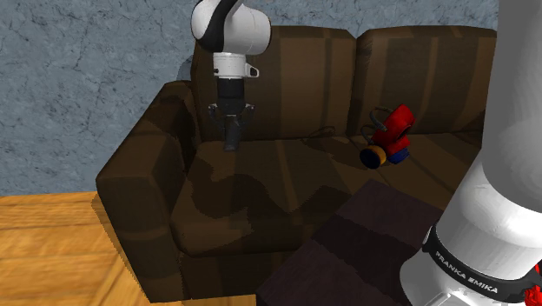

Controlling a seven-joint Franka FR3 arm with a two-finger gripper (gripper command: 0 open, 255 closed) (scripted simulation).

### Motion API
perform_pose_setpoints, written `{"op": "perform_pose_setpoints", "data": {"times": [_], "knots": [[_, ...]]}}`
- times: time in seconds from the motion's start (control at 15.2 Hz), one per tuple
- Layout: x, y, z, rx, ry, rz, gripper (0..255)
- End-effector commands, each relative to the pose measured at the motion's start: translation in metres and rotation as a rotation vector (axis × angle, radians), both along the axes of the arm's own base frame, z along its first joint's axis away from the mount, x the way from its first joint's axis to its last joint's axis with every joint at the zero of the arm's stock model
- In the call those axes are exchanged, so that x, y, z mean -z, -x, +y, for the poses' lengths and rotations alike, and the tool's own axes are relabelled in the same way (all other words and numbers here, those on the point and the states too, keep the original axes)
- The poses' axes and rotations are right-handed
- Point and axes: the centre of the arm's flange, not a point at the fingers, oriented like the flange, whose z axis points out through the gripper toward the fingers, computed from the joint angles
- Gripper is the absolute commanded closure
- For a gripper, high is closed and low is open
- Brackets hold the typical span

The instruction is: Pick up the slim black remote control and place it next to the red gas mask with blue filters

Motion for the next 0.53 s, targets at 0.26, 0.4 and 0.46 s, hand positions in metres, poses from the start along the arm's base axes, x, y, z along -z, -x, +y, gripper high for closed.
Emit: {"op": "perform_pose_setpoints", "data": {"times": [0.26, 0.4, 0.46], "knots": [[-0.031, -0.001, 0.0, 0.0, 0.0, 0.0, 255], [-0.042, -0.001, 0.0, 0.0, 0.0, 0.0, 255], [-0.047, -0.001, 0.0, 0.0, 0.0, 0.0, 255]]}}
